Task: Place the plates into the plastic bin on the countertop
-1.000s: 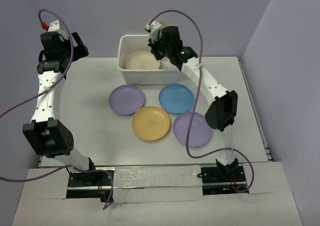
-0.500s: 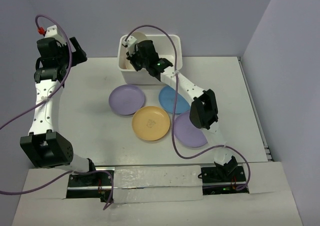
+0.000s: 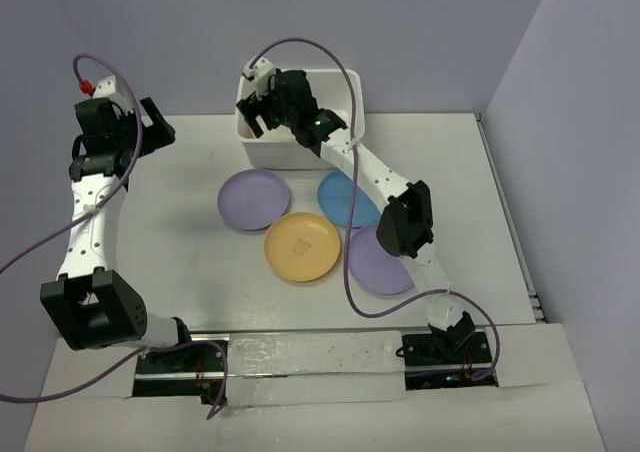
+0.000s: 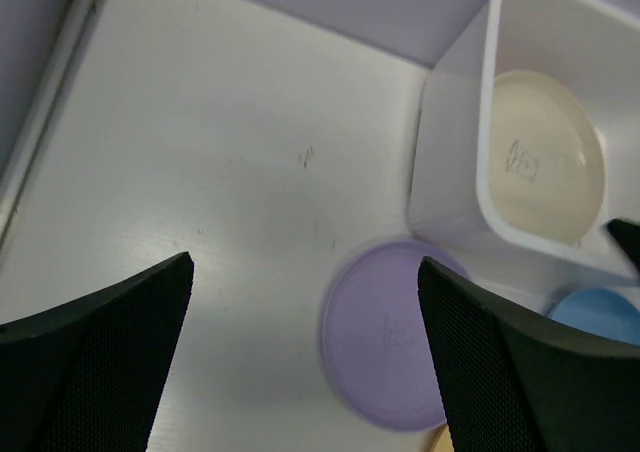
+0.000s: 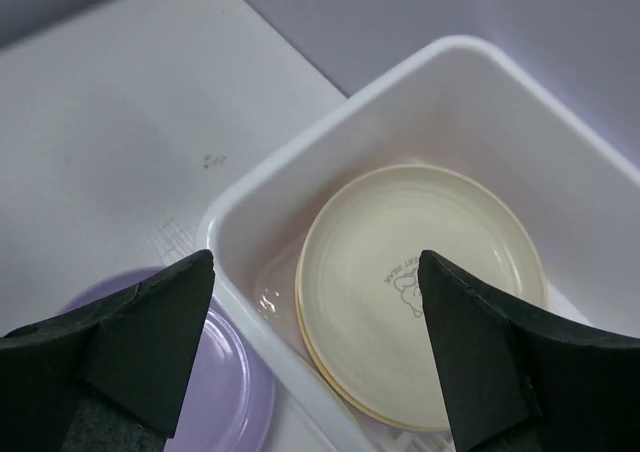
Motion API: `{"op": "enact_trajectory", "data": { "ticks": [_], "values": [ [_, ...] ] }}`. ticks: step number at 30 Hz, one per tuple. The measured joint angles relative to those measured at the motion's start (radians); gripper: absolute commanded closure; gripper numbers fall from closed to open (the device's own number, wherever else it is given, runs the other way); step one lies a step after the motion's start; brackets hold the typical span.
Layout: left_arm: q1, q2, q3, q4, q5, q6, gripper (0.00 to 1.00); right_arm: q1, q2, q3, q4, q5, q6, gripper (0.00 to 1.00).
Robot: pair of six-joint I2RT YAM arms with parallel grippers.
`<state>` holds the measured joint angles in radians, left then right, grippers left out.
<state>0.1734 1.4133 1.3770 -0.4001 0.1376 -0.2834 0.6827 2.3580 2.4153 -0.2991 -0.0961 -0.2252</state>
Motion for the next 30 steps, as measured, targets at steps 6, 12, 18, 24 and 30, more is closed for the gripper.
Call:
{"op": "enact_trajectory", "data": {
  "ticks": [6,12,18,24,30],
  "values": [
    [0.009,0.021,-0.182,0.016,0.112,-0.02,0.17,-0.008,-0.246,-0.161,-0.007,-0.01,0.045,0.1],
    [0.003,0.193,-0.246,0.034,0.204,-0.047,0.23,-0.115,-0.553,-0.352,-0.057,-0.011,0.108,0.04],
    [-0.05,0.387,-0.236,0.044,0.235,-0.051,0.31,-0.37,-0.75,-0.647,-0.146,0.004,0.133,0.03],
    [-0.152,0.505,-0.15,0.046,0.241,-0.052,0.46,-0.558,-0.8,-0.893,-0.301,-0.042,0.123,0.03],
    [-0.17,0.546,-0.118,0.041,0.201,-0.056,0.76,-0.629,-0.853,-1.062,-0.39,-0.094,0.084,0.03]
  ]
}}
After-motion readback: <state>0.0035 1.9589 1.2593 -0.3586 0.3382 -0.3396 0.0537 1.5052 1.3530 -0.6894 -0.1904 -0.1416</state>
